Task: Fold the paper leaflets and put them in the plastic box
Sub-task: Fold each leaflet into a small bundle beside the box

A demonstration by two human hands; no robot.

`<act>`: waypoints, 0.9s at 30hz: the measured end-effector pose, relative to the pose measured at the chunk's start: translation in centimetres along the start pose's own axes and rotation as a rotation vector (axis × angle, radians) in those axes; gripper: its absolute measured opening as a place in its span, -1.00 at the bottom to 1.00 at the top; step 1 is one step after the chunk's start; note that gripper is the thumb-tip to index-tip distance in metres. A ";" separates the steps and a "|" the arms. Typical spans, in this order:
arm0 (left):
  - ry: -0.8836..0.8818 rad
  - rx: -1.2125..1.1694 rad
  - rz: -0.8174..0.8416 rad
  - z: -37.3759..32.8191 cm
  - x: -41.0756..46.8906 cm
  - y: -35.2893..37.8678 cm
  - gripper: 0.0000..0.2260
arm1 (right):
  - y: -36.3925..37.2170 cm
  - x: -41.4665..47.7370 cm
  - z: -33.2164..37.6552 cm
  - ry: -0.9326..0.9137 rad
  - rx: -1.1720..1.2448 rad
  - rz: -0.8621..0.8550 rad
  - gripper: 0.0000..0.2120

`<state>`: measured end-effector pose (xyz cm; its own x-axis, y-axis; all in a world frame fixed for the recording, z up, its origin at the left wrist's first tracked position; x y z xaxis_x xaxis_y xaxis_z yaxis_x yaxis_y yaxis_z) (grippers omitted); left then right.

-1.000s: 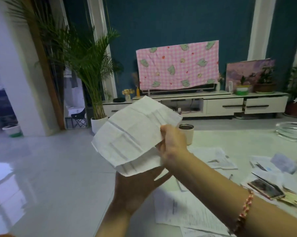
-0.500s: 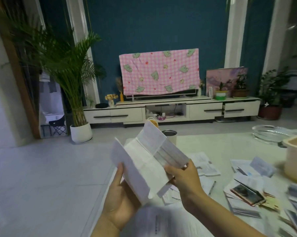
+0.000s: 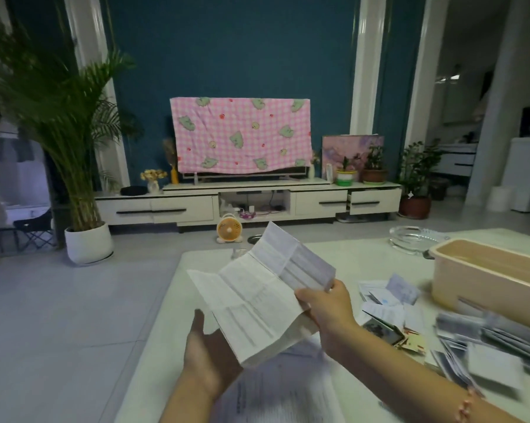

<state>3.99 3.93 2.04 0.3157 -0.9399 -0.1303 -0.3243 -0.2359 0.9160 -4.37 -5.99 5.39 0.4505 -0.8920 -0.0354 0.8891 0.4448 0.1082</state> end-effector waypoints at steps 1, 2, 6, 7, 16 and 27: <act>0.036 -0.023 0.019 -2.9 -3.3 -2.0 -0.35 | 0.2 -0.1 -0.6 -0.002 -0.044 -0.020 -0.61; 0.104 0.021 -0.228 -1.9 -3.3 -2.5 -0.31 | 0.4 -0.3 -1.3 0.004 -0.091 -0.033 -0.60; 0.007 0.146 -0.321 -3.5 -3.0 -4.5 -0.20 | 0.8 -0.4 -3.5 0.028 -0.220 0.013 -0.61; 0.000 0.169 -0.324 -3.3 -3.3 -4.2 -0.26 | 0.7 -0.5 -3.8 0.030 -0.246 0.023 -0.60; 0.048 0.608 -0.596 -2.8 -1.5 -5.7 -0.72 | -2.1 0.4 -4.6 0.253 -0.062 0.181 -0.77; 0.033 0.955 -0.685 -7.1 -2.9 -6.1 -0.70 | -5.7 1.9 -4.2 0.143 -0.124 0.088 -0.82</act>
<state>11.39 9.83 -0.50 0.7023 -0.5415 -0.4622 -0.6104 -0.7921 0.0006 -8.26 -9.85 0.50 0.5258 -0.8329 -0.1728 0.8450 0.5347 -0.0058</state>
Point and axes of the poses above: each hand's wrist, its own x-axis towards the middle knuckle, its own y-axis out of the palm, z = x × y, the point moved 2 cm from there along x, towards the middle knuckle, and after that the axes turned 6 degrees about -x, right-handed, at the moved point
